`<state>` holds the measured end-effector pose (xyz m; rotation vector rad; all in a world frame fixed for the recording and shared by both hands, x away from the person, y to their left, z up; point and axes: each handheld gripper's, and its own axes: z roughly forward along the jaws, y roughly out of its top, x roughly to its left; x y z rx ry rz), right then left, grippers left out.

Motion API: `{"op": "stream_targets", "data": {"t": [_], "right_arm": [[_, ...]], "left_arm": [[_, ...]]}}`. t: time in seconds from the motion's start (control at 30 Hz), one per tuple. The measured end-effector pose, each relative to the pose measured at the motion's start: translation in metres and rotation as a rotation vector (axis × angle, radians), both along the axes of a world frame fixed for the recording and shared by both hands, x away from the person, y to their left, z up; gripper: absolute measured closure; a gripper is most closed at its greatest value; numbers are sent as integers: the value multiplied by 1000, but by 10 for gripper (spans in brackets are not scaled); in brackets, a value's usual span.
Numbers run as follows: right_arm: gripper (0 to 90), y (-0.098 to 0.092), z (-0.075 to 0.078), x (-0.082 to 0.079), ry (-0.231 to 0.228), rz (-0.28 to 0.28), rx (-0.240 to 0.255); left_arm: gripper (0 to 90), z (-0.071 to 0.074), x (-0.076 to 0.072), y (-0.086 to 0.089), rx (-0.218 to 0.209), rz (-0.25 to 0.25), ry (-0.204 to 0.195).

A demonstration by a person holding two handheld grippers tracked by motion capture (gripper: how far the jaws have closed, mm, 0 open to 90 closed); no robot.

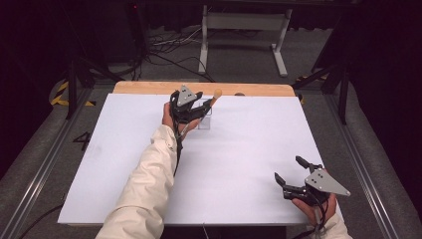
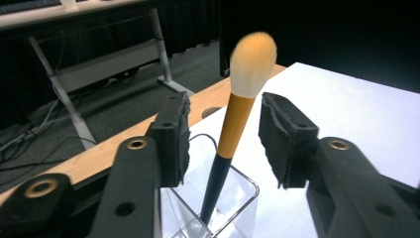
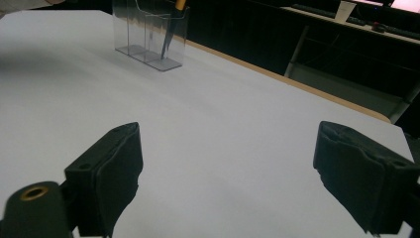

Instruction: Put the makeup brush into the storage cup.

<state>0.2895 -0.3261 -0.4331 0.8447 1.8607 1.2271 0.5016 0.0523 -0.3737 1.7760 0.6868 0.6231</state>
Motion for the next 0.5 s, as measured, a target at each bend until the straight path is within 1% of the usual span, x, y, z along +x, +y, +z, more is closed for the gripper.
{"op": "stream_targets", "data": {"t": [0.03, 0.07, 0.17, 0.2, 0.37, 0.43, 0.5], "right_arm": [[125, 0, 0, 0, 0, 0, 0], [125, 0, 0, 0, 0, 1, -2], [125, 0, 0, 0, 2, 1, -2], [125, 0, 0, 0, 2, 1, -2], [125, 1, 0, 0, 2, 1, -6], [125, 1, 0, 0, 2, 1, -5], [125, 1, -1, 0, 2, 0, -7]], "left_arm": [[532, 0, 0, 0, 0, 0, 0], [532, 1, -1, 0, 9, -6, -4], [454, 3, -4, 1, 15, -6, -13], [454, 4, -5, 1, 18, -5, -17], [388, 7, -8, 3, 16, -2, -31], [321, 7, -10, 3, 21, 5, -31], [301, 8, -11, 4, 19, 4, -36]]}}
